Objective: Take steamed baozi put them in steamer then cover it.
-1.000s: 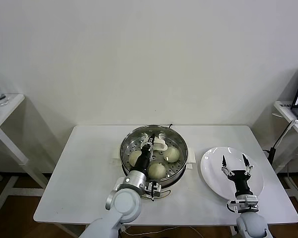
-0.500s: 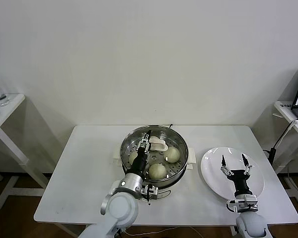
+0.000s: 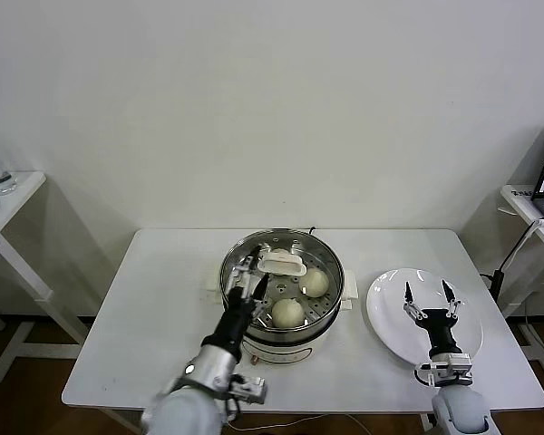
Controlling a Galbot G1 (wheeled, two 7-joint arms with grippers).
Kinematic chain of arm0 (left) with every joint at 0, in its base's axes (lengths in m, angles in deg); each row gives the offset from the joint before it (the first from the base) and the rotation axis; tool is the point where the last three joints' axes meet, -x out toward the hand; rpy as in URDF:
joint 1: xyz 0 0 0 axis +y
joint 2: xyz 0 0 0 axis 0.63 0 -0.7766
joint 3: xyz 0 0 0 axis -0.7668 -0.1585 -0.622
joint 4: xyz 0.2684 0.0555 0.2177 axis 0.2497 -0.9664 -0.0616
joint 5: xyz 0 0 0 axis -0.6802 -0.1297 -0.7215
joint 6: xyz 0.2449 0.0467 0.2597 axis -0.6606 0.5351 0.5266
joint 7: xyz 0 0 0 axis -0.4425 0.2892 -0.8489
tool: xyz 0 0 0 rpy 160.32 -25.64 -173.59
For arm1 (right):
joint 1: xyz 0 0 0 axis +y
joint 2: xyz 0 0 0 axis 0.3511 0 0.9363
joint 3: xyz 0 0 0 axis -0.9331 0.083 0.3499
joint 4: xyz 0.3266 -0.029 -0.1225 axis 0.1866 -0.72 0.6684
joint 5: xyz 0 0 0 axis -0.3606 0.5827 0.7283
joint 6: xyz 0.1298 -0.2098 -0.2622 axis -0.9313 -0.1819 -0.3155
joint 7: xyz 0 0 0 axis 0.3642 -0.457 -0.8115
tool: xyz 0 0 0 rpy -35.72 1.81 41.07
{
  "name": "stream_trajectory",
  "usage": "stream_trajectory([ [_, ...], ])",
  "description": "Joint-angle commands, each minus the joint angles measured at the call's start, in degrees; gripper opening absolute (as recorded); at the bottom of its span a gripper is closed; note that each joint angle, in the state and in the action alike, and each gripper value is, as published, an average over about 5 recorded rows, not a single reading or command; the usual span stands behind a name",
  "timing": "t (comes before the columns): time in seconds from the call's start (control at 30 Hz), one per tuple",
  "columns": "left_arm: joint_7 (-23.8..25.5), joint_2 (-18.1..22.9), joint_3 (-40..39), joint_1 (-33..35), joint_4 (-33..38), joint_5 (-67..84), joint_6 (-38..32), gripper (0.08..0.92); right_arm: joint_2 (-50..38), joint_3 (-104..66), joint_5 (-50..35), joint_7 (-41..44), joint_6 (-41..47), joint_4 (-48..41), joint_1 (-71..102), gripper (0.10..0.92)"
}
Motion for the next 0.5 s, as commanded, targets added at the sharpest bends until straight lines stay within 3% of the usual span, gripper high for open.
stream_trajectory([
  [0.03,-17.6,4.1,28.3,14.8,0.0,47.8,-20.8,0.823,-0.3,0.0,-11.0,0.8,7.5,6.9,3.8,0.823],
  [0.23,-12.0,5.2,37.3,14.3,-13.8,65.6,-34.3,0.823,-0.2,-0.3,-12.9,1.8,8.2,9.5,5.7,0.823],
  [0.5,-7.2,6.4,38.8,14.4,-18.5,72.3,-38.2,0.823,0.2,-1.7,-13.2,1.5,8.3,12.5,8.9,0.823],
])
